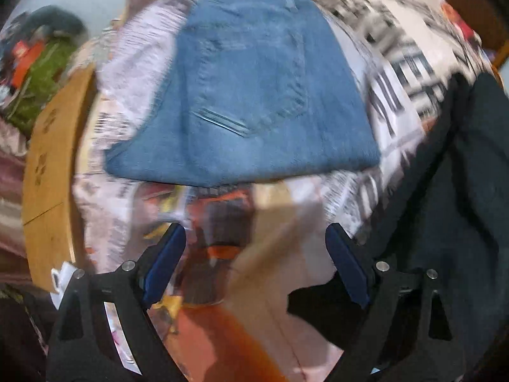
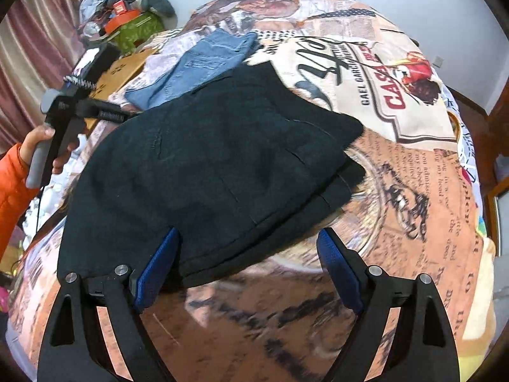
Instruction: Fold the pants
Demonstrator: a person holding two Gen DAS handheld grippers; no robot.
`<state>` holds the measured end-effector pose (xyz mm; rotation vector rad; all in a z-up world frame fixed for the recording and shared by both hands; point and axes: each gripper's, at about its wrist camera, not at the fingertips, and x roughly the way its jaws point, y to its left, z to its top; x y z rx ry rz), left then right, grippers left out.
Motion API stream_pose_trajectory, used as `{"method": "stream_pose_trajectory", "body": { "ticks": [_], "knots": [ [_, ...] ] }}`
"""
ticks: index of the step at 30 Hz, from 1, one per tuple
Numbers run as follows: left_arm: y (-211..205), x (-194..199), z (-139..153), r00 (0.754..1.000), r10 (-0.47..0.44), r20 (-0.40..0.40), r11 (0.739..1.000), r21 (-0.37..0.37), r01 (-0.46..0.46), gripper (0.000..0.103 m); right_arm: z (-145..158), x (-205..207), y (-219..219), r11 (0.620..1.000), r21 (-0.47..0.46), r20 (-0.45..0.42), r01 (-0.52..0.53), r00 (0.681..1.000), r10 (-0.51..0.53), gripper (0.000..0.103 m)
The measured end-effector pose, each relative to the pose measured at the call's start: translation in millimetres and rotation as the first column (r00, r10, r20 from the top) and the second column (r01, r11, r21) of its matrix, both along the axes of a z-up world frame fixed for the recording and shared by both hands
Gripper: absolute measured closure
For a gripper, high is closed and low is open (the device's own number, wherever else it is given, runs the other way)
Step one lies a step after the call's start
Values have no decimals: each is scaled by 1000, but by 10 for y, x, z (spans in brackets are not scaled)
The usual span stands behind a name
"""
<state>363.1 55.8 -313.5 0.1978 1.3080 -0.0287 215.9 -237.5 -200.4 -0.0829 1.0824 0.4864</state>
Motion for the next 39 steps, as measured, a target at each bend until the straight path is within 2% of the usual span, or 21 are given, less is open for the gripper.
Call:
{"method": "stream_pose_trajectory", "body": {
  "ticks": [2, 5, 6, 9, 11, 13, 21, 26, 30, 33, 37, 39],
  "knots": [
    [-112, -79, -50, 998, -54, -22, 998, -16, 53, 13, -9, 62, -56, 1000, -9, 2, 15, 1000, -15, 18],
    [-226, -242, 6, 996, -93, 9, 996, -8, 93, 15, -14, 175, -188, 998, -39, 15, 47, 999, -46, 18],
    [-231, -290, 44, 996, -93, 14, 995, -32, 93, 15, -8, 195, -222, 997, -49, 19, 59, 998, -58, 18],
    [-219, -448, 150, 997, -83, -1, 983, -164, 82, 15, -2, 312, -341, 989, -92, 33, 114, 993, -111, 20],
    [-271, -592, 228, 996, -86, 14, 980, -176, 87, 16, 26, 357, -387, 984, -112, 41, 139, 990, -135, 31],
    [-322, -741, 320, 995, -87, 50, 983, -158, 94, 17, 91, 371, -440, 984, -92, 33, 154, 988, -151, 38],
    [-392, -1098, 563, 994, -49, 93, 976, -209, 68, 17, 422, 101, -408, 992, 32, 44, 126, 991, -127, 38],
    [-251, -1214, 650, 993, 27, 115, 973, -232, 0, 17, 370, -94, -282, 995, 47, 41, 89, 995, -91, 38],
    [-211, -1361, 553, 990, 49, 130, 985, -170, -27, 17, 201, -170, -315, 992, 58, 12, 108, 994, -109, 40],
    [-169, -1437, 485, 989, 72, 127, 984, -170, -50, 17, 188, -212, -365, 990, 71, 15, 125, 992, -127, 42],
    [-136, -1445, 593, 986, 71, 151, 989, -141, -50, 17, 220, -275, -381, 990, 51, 32, 130, 991, -132, 43],
    [-166, -1444, 735, 979, 49, 197, 993, -117, -26, 17, 264, -290, -404, 989, 57, 29, 133, 990, -135, 43]
  ]
}}
